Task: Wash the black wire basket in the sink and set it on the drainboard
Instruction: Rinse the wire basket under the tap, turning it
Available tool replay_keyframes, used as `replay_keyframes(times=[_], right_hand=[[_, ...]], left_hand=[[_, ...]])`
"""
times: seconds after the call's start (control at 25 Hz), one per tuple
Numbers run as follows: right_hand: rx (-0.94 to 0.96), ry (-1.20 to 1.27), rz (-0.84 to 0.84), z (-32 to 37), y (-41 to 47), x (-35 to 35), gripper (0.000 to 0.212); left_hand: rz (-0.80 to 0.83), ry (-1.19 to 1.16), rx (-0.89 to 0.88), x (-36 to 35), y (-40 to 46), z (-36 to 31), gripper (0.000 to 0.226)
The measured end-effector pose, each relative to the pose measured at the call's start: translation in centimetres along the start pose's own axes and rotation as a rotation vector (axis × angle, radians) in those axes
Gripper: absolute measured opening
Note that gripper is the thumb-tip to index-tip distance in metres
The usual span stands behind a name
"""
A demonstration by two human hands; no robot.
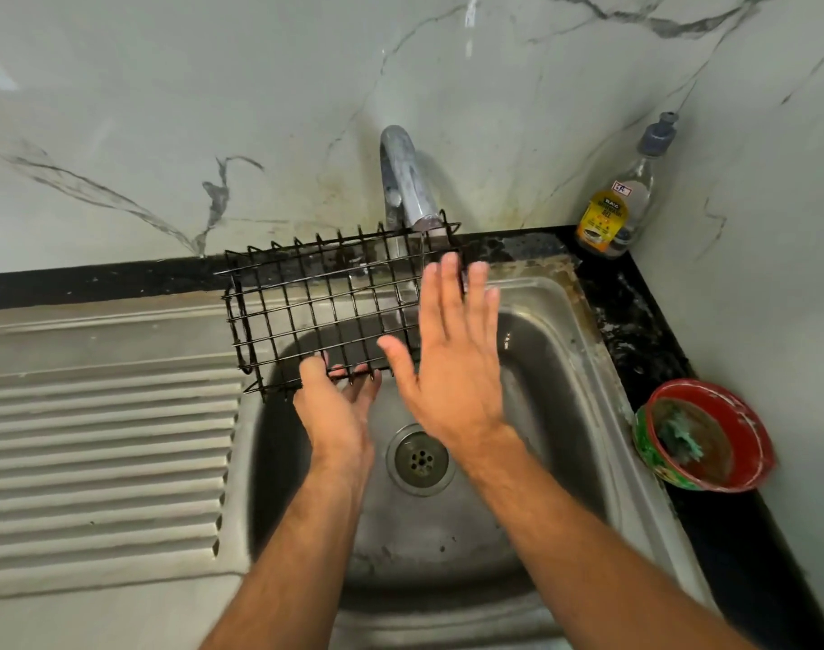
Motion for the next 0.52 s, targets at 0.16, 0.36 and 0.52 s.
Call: replay_keyframes(times=[0.16,0.36,0.52], right_hand=[[0.482,0.026,-0.079,2.9,-1.1,-0.5,0.061],[0.34,0.186,-0.352,-2.9,-0.5,-0.1,0.045],[0.326,0.125,-0.221,-0.9,0.0,-0.3,0.054]], left_hand=[[0.097,0.067,-0.016,-0.3,-0.5,0.6,0.022],[0.047,-0.004,-0.018,-0.8,0.0,-0.8,0.019],[0.031,0.041,-0.008,-2.0,-0.5,-1.0,0.015]])
Point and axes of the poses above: each hand's wrist, its own y-axis towards the middle knuckle, its own x-axis out of the back of the hand, z = x × y, the point moved 2 cm from there along y, towards the middle knuckle, and after that the axes turned 2 degrees about y, right-handed, at the moved point
